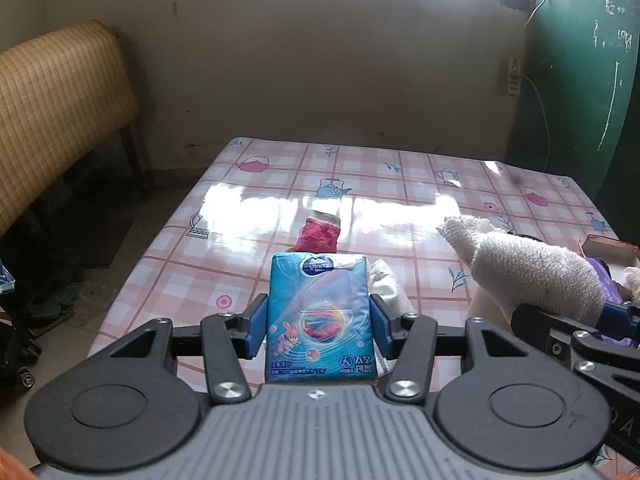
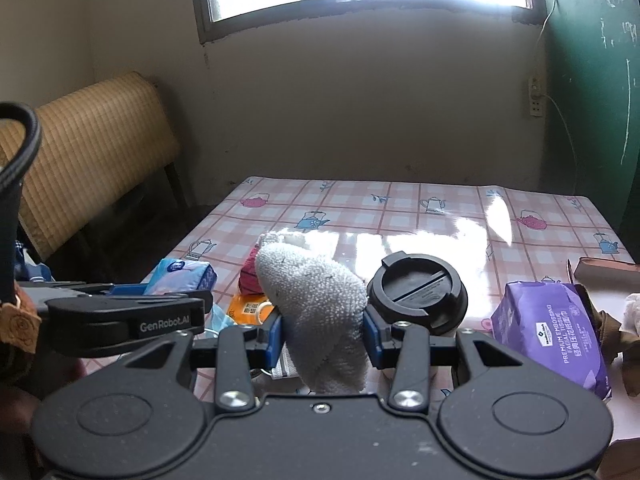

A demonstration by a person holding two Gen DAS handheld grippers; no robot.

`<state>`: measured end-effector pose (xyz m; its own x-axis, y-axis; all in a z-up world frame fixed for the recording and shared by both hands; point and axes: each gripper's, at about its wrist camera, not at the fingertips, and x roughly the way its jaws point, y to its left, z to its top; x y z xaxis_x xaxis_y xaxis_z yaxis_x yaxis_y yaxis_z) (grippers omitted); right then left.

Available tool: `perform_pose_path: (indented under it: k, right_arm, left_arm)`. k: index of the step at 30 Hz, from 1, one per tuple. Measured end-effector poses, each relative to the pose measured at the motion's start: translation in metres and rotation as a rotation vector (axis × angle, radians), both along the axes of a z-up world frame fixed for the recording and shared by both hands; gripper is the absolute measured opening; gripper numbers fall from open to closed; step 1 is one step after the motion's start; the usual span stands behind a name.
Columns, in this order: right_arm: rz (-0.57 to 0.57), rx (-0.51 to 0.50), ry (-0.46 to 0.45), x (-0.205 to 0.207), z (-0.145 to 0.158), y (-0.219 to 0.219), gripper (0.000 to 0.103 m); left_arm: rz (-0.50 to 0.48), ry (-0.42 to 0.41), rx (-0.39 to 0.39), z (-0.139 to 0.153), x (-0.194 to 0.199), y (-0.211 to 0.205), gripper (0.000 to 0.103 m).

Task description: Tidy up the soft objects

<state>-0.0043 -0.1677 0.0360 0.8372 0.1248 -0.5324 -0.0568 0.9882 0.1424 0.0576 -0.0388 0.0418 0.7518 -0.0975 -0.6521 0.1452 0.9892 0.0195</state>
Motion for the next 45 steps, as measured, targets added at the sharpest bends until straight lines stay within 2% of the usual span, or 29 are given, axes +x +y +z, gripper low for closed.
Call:
perform_pose_path:
  k: [27, 45]
  right_arm:
    - [-0.067, -0.002, 0.001, -0.002, 0.004, -0.006, 0.049]
    - [-0.12, -0.002, -0.004, -0.003, 0.006, -0.03, 0.049]
  left_arm:
    - [-0.053, 0.013, -0.026, 0.002, 0.004, -0.021, 0.054]
    - [-0.109, 0.01, -0.034, 0.004, 0.005, -0.046, 0.054]
